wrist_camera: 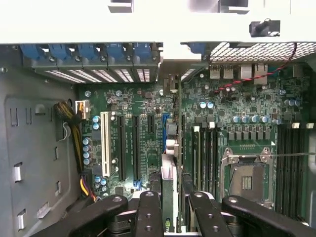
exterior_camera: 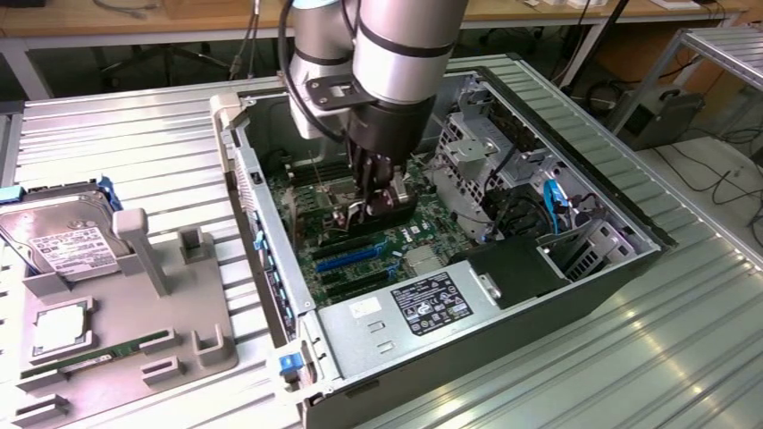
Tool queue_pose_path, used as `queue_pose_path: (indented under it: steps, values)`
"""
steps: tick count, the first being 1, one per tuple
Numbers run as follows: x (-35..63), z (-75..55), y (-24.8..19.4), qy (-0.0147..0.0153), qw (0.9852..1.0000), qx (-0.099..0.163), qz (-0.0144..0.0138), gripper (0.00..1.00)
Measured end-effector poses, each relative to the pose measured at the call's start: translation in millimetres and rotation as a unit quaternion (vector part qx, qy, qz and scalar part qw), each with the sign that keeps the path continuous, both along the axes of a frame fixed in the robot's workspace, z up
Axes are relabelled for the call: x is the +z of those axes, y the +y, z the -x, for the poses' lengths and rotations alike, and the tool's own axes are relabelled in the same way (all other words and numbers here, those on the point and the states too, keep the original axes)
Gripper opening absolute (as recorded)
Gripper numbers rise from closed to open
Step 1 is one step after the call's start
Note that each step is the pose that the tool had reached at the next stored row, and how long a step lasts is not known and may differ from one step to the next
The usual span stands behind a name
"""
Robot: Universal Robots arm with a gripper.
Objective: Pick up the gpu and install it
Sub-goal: 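Insert the gpu into the slot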
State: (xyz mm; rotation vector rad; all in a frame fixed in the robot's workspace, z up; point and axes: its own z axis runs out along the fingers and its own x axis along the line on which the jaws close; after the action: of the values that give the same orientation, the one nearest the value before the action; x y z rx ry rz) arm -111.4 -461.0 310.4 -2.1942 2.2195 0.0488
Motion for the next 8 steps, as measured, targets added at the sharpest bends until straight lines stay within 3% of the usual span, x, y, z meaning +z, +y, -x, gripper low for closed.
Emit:
queue_pose_path:
  steps: [8]
  values:
    - [-14.7,1.0,-1.4,-0.0016,1.0000,0.003,0.0001,0.26]
